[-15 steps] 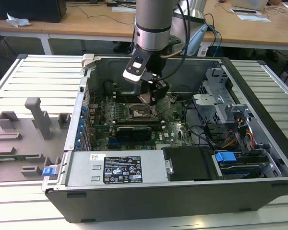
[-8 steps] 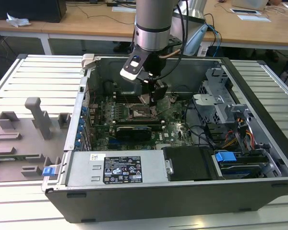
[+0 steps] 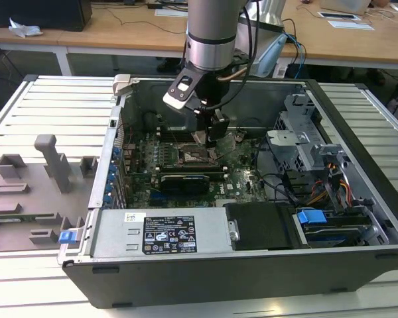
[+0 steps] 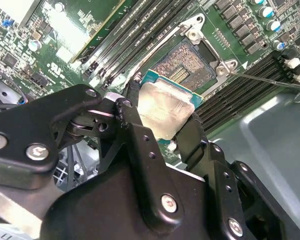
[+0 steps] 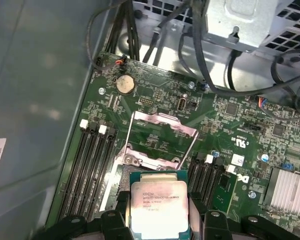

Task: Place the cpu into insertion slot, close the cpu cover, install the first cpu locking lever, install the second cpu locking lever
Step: 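Place the cpu into insertion slot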

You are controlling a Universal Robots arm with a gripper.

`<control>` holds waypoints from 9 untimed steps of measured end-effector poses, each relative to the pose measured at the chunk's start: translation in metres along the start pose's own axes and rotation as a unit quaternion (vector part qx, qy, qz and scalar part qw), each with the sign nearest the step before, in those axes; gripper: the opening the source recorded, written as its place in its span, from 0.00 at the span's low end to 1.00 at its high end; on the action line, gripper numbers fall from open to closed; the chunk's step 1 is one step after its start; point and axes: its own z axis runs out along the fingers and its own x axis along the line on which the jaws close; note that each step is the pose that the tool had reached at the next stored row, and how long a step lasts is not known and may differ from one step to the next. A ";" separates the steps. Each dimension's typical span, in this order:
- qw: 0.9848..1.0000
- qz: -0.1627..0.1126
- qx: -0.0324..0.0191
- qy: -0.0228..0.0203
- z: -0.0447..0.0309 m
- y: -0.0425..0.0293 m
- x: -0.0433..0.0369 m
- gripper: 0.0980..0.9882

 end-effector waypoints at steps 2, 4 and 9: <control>1.000 0.005 0.000 -0.001 0.0000 0.0000 0.0000 0.50; 1.000 0.014 0.000 -0.002 0.0000 0.0000 0.0000 0.50; 1.000 0.028 0.001 -0.004 0.0001 0.0000 0.0000 0.50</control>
